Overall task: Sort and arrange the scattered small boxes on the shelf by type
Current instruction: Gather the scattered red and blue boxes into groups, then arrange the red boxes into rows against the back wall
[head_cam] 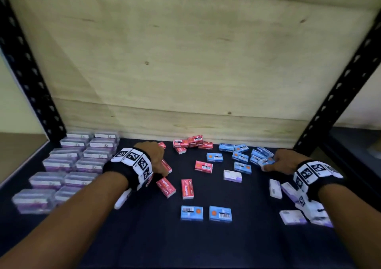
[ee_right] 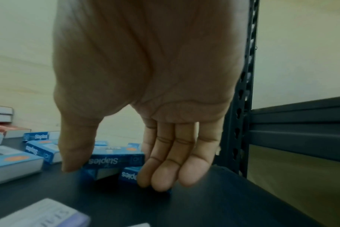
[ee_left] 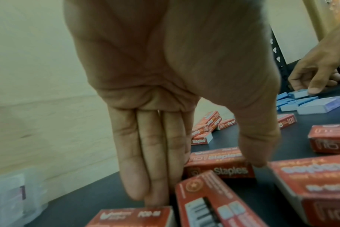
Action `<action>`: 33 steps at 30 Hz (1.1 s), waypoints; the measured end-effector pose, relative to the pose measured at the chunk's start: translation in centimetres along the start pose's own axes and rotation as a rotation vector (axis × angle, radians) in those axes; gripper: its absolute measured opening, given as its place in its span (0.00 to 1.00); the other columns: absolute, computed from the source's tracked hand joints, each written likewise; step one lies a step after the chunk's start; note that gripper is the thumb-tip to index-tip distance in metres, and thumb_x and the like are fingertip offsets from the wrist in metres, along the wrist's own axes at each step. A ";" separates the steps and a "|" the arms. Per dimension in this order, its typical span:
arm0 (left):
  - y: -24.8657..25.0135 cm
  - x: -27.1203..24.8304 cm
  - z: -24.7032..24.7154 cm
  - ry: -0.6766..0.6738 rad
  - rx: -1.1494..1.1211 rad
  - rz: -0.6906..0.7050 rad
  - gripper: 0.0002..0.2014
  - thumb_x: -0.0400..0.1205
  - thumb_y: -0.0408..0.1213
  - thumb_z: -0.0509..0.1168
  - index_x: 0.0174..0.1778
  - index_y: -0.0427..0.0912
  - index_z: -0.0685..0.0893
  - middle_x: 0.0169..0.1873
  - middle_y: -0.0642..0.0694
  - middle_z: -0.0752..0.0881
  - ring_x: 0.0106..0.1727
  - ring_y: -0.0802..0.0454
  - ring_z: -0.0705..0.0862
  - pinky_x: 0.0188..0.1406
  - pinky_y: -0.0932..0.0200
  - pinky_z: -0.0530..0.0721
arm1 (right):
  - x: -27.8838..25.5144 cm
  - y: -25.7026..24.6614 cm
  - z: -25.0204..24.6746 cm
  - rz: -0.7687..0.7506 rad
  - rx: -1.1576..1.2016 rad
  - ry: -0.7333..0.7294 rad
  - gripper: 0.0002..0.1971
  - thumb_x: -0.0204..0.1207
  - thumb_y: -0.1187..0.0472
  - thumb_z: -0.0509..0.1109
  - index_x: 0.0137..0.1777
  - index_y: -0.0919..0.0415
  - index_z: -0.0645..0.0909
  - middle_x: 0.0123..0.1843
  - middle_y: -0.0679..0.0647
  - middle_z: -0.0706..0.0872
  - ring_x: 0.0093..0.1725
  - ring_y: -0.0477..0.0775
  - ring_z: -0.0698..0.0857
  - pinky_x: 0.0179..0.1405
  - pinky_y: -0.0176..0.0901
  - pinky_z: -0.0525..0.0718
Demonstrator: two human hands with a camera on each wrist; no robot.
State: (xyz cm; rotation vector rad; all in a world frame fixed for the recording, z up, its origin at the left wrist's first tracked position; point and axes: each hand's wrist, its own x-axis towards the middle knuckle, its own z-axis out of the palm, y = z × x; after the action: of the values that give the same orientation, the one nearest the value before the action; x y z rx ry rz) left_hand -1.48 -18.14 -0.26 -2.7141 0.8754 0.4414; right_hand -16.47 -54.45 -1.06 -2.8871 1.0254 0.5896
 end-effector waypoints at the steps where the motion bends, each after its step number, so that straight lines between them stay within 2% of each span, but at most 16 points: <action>1: 0.0 0.0 0.0 0.000 -0.007 -0.003 0.27 0.72 0.64 0.69 0.50 0.42 0.85 0.40 0.48 0.78 0.42 0.47 0.79 0.42 0.58 0.80 | 0.1 0.1 0.1 0.001 -0.003 0.008 0.30 0.67 0.26 0.70 0.41 0.55 0.71 0.50 0.54 0.77 0.46 0.55 0.76 0.32 0.41 0.69; 2: -0.1 0.0 0.0 -0.003 -0.016 -0.011 0.27 0.72 0.65 0.69 0.49 0.42 0.85 0.40 0.48 0.78 0.42 0.47 0.79 0.42 0.57 0.81 | 0.1 0.0 0.1 0.000 -0.010 0.007 0.30 0.67 0.25 0.69 0.41 0.54 0.72 0.51 0.55 0.78 0.46 0.55 0.76 0.32 0.41 0.68; 3: -0.1 0.1 0.1 -0.011 -0.029 -0.017 0.27 0.71 0.66 0.69 0.45 0.43 0.83 0.38 0.49 0.79 0.41 0.48 0.80 0.42 0.57 0.81 | 0.0 -0.1 0.0 -0.002 -0.023 -0.003 0.31 0.67 0.24 0.68 0.45 0.55 0.76 0.54 0.56 0.80 0.48 0.55 0.77 0.34 0.42 0.71; 5: -0.4 0.4 0.1 -0.046 -0.074 -0.016 0.28 0.70 0.69 0.68 0.35 0.43 0.79 0.33 0.49 0.79 0.39 0.48 0.80 0.40 0.57 0.80 | -0.3 -0.6 -0.4 0.002 -0.069 -0.038 0.40 0.68 0.23 0.66 0.63 0.60 0.79 0.64 0.57 0.83 0.54 0.56 0.81 0.47 0.43 0.77; 6: -0.7 0.5 0.1 -0.071 -0.102 -0.019 0.30 0.69 0.71 0.68 0.34 0.43 0.79 0.33 0.49 0.81 0.38 0.49 0.81 0.40 0.56 0.80 | -0.6 -0.9 -0.9 0.007 -0.090 -0.047 0.42 0.69 0.24 0.66 0.67 0.61 0.78 0.67 0.56 0.83 0.58 0.56 0.82 0.51 0.43 0.78; 8: -1.6 0.9 0.0 -0.093 -0.152 -0.018 0.33 0.67 0.73 0.66 0.43 0.42 0.86 0.41 0.47 0.87 0.42 0.47 0.85 0.45 0.54 0.83 | -1.2 -2.2 -2.0 -0.023 -0.122 -0.016 0.37 0.73 0.28 0.67 0.66 0.61 0.78 0.67 0.56 0.84 0.61 0.57 0.83 0.53 0.43 0.79; 10: -2.6 1.2 -0.3 -0.049 -0.208 -0.015 0.32 0.71 0.69 0.67 0.51 0.41 0.88 0.48 0.44 0.90 0.49 0.46 0.87 0.50 0.52 0.84 | -1.5 -4.1 -3.1 -0.121 -0.117 0.056 0.32 0.75 0.31 0.67 0.65 0.58 0.78 0.66 0.57 0.83 0.60 0.58 0.83 0.54 0.45 0.80; 13: -4.0 2.0 -0.8 0.022 -0.268 -0.024 0.24 0.75 0.61 0.70 0.51 0.42 0.89 0.49 0.44 0.90 0.51 0.46 0.87 0.53 0.52 0.86 | -1.6 -8.1 -4.2 -0.332 -0.026 0.151 0.28 0.77 0.36 0.69 0.70 0.52 0.76 0.67 0.54 0.82 0.61 0.56 0.82 0.59 0.47 0.79; 16: -4.9 3.1 -1.3 0.057 -0.269 -0.046 0.20 0.74 0.57 0.73 0.54 0.46 0.88 0.53 0.47 0.88 0.53 0.47 0.86 0.54 0.55 0.84 | -1.3 -13.0 -4.5 -0.536 0.008 0.149 0.23 0.77 0.42 0.73 0.68 0.50 0.79 0.63 0.51 0.85 0.56 0.52 0.83 0.56 0.44 0.79; 20: -5.7 5.0 -1.5 0.035 -0.220 -0.029 0.24 0.75 0.55 0.74 0.61 0.45 0.84 0.59 0.45 0.85 0.58 0.45 0.84 0.57 0.55 0.83 | -0.4 -19.3 -4.2 -0.720 -0.066 0.146 0.20 0.75 0.48 0.75 0.65 0.52 0.82 0.60 0.51 0.86 0.59 0.56 0.84 0.52 0.43 0.79; 23: -6.0 6.2 -1.1 -0.007 -0.200 -0.014 0.25 0.76 0.55 0.73 0.63 0.43 0.82 0.61 0.45 0.84 0.59 0.44 0.83 0.56 0.54 0.82 | 0.2 -22.7 -4.0 -0.749 -0.164 0.231 0.17 0.75 0.48 0.73 0.63 0.52 0.83 0.60 0.53 0.86 0.57 0.58 0.85 0.51 0.47 0.82; 26: -6.2 7.0 -0.7 -0.010 -0.174 0.005 0.27 0.77 0.56 0.72 0.65 0.42 0.82 0.60 0.43 0.84 0.59 0.43 0.83 0.56 0.54 0.82 | 0.9 -24.8 -3.7 -0.742 -0.216 0.310 0.15 0.74 0.46 0.73 0.57 0.53 0.85 0.56 0.52 0.85 0.53 0.58 0.85 0.42 0.46 0.81; 29: -6.3 7.5 -0.4 0.022 -0.155 0.021 0.25 0.76 0.55 0.72 0.62 0.41 0.85 0.58 0.43 0.86 0.56 0.43 0.85 0.53 0.55 0.84 | 1.3 -26.1 -3.5 -0.703 -0.290 0.293 0.17 0.75 0.43 0.72 0.56 0.53 0.84 0.52 0.52 0.86 0.47 0.58 0.84 0.39 0.45 0.76; 33: -6.4 7.9 -0.7 0.000 -0.135 0.034 0.24 0.75 0.53 0.75 0.60 0.41 0.85 0.57 0.43 0.86 0.55 0.44 0.85 0.50 0.56 0.82 | 1.6 -26.5 -3.4 -0.707 -0.273 0.251 0.17 0.76 0.43 0.71 0.57 0.52 0.85 0.51 0.52 0.87 0.46 0.56 0.85 0.40 0.47 0.81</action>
State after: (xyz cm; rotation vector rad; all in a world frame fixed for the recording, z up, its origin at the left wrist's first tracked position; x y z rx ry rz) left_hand 8.59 -17.48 -1.50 -2.8244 0.9249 0.5256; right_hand 2.11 -35.13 -1.26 -3.2986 -0.1308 0.3359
